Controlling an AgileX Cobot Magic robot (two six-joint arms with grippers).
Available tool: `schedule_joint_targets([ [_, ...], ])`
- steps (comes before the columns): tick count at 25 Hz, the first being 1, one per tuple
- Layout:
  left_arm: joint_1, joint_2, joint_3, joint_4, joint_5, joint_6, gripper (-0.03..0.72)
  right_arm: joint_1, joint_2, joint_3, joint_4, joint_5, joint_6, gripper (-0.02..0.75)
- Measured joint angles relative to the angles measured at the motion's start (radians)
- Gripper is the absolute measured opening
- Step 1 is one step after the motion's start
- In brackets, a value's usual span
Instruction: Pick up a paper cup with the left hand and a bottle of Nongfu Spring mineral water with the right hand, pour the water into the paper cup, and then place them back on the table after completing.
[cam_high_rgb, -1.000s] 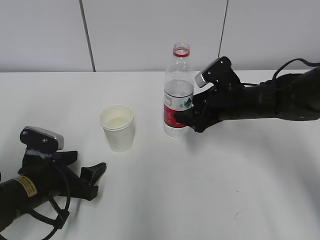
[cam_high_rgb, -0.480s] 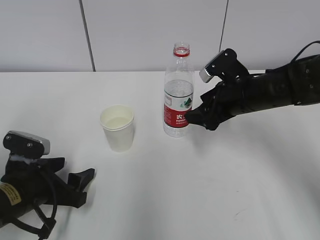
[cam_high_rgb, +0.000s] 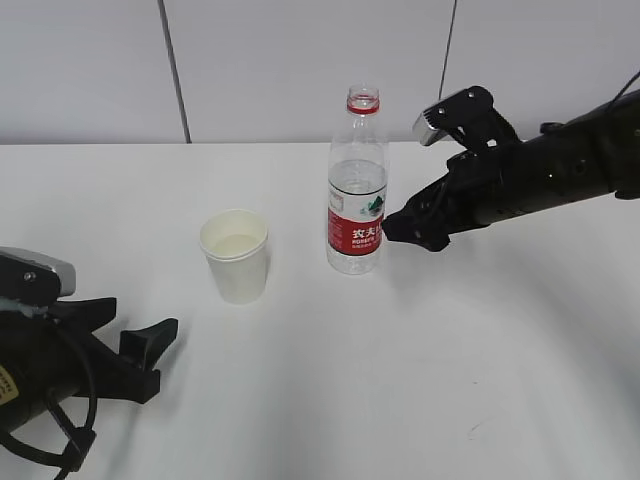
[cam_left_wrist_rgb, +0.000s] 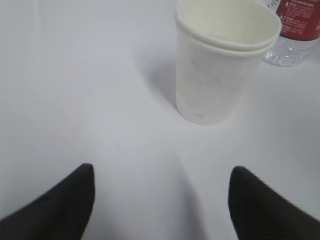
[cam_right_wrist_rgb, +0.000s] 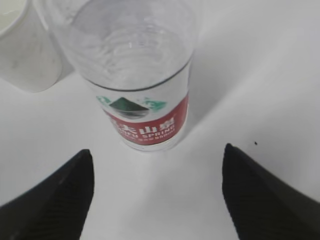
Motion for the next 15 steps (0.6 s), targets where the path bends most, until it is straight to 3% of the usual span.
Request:
schedule_joint_targets([
  [15,0.000,-0.010,-0.068,-0.031,0.147,0.000,0.508,-0.198,-0.017,0.000,-0.004,0.020,0.024,0.588],
])
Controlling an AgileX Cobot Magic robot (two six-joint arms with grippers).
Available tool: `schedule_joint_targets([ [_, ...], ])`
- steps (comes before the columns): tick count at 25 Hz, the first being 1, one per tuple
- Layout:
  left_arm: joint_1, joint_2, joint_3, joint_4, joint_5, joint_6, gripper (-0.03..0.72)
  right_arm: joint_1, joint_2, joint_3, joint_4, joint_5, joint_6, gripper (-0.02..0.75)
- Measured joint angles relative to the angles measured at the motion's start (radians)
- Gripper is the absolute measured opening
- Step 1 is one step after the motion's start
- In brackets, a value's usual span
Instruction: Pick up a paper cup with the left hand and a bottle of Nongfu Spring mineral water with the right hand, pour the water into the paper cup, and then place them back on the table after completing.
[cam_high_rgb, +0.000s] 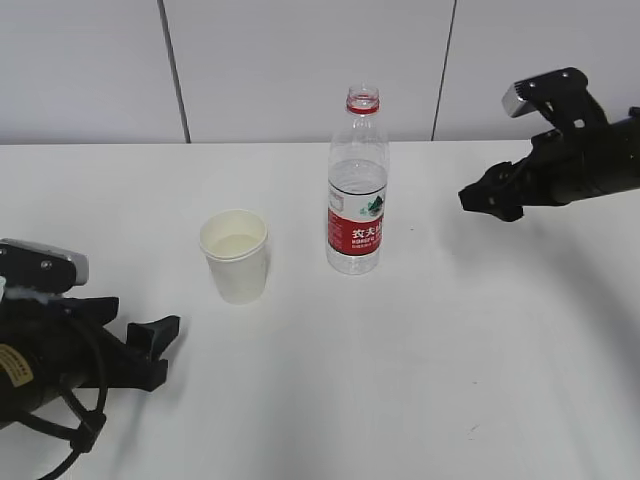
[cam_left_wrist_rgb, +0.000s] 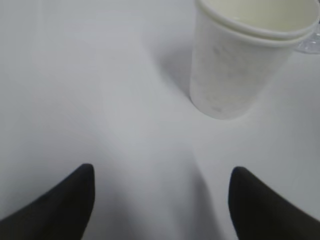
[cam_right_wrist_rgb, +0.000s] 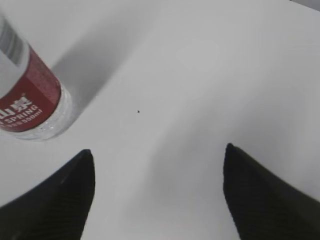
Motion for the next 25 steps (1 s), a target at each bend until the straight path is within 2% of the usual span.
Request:
schedule_joint_targets([
  [7,0.000,-0.013,-0.096,-0.011,0.188,0.000,0.508,-0.007,0.000,0.000,0.000,0.032,0.002,0.588],
  [15,0.015,-0.158,-0.124,-0.022,0.445,0.000,0.505,-0.007,0.000,0.000,0.000,0.034,0.007,0.588],
  [25,0.096,-0.417,-0.290,0.028,1.155,0.000,0.489,-0.007,-0.001,0.000,0.000,0.034,0.023,0.588],
])
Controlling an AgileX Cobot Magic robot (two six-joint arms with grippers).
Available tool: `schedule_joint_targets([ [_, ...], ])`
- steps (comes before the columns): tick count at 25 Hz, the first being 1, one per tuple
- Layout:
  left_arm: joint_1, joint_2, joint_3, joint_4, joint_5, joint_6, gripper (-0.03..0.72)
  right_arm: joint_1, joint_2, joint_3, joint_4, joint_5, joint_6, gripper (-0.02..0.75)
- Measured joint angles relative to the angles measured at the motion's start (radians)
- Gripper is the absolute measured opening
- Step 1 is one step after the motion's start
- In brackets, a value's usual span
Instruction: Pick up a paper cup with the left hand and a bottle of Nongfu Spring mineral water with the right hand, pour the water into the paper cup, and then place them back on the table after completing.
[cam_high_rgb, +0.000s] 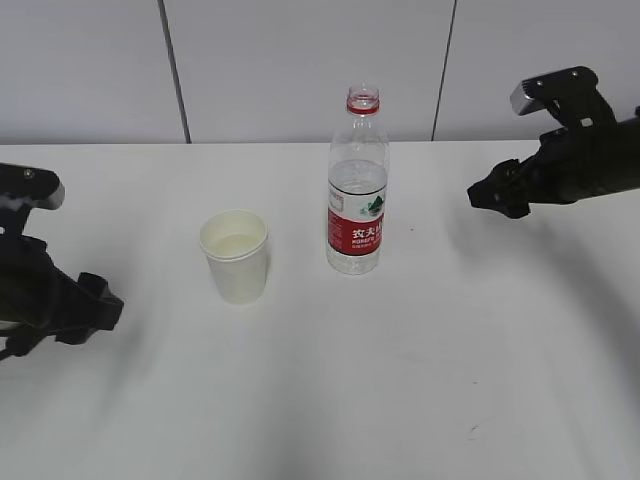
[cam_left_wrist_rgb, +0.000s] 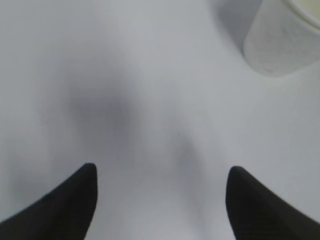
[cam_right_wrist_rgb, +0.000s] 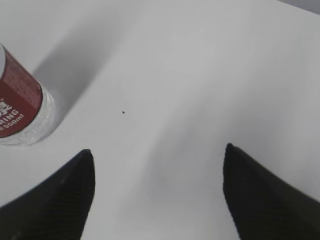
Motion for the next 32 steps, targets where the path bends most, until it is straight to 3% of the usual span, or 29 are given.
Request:
schedule_joint_targets([
  [5,0.003,-0.065,-0.101,0.066,0.355,0.000,0.489,0.000,-0.026,0.000,0.000,0.000,0.019,0.588],
  [10,0.003,-0.134,-0.116,0.095,0.532,0.000,0.489,0.000,-0.062,0.000,0.000,0.000,0.039,0.588],
  [22,0.003,-0.514,-0.109,0.088,0.810,0.000,0.489,0.000,-0.141,0.004,-0.001,-0.051,0.099,0.588],
  [32,0.003,-0.912,0.020,0.014,0.912,0.000,0.489,0.000,-0.202,0.026,-0.002,-0.060,0.103,0.588],
])
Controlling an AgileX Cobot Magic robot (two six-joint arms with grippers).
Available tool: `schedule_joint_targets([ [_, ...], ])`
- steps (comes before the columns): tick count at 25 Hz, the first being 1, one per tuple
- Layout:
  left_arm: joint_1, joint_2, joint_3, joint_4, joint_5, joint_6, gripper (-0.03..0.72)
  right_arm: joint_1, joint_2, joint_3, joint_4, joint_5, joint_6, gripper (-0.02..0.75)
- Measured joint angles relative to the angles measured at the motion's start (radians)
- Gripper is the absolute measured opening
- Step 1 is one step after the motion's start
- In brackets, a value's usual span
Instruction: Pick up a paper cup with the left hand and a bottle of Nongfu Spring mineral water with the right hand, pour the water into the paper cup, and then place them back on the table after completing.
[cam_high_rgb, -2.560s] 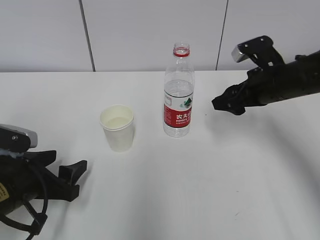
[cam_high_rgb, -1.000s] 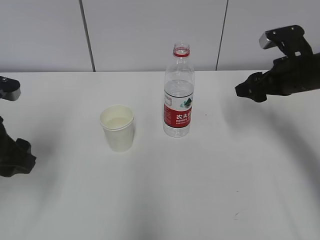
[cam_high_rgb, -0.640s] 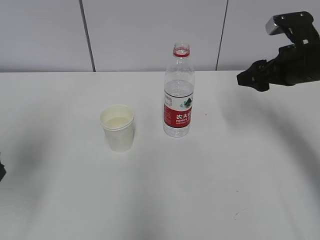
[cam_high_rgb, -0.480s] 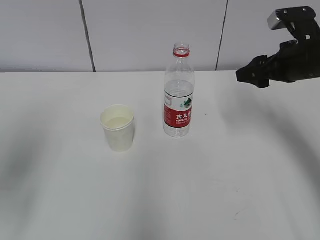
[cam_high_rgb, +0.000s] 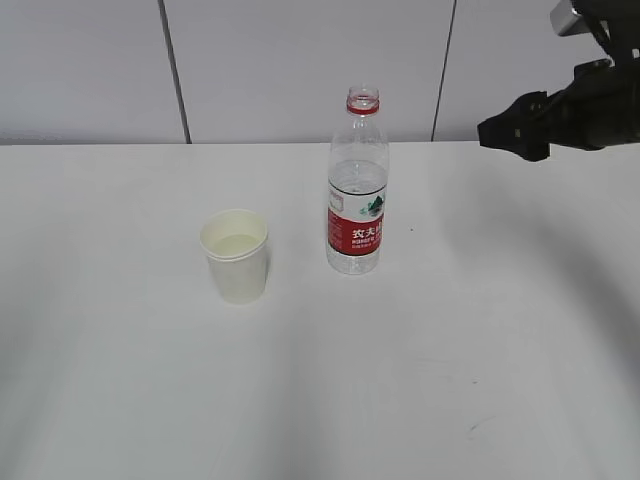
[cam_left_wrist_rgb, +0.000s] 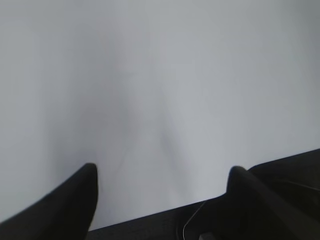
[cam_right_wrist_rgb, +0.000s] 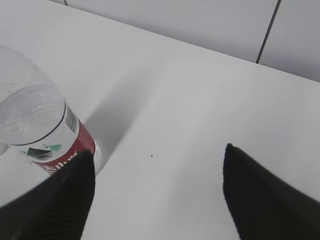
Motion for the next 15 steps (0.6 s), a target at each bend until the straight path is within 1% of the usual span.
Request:
schedule_joint_targets([
  [7,0.000,-0.184,0.000,0.004,0.126,0.000,0.478,0.000,-0.067,0.077,-0.002,-0.002,0.000,0.588],
  [15,0.000,-0.332,0.001,0.004,0.154,0.000,0.469,0.000,-0.172,0.155,-0.002,-0.002,0.002,0.588],
])
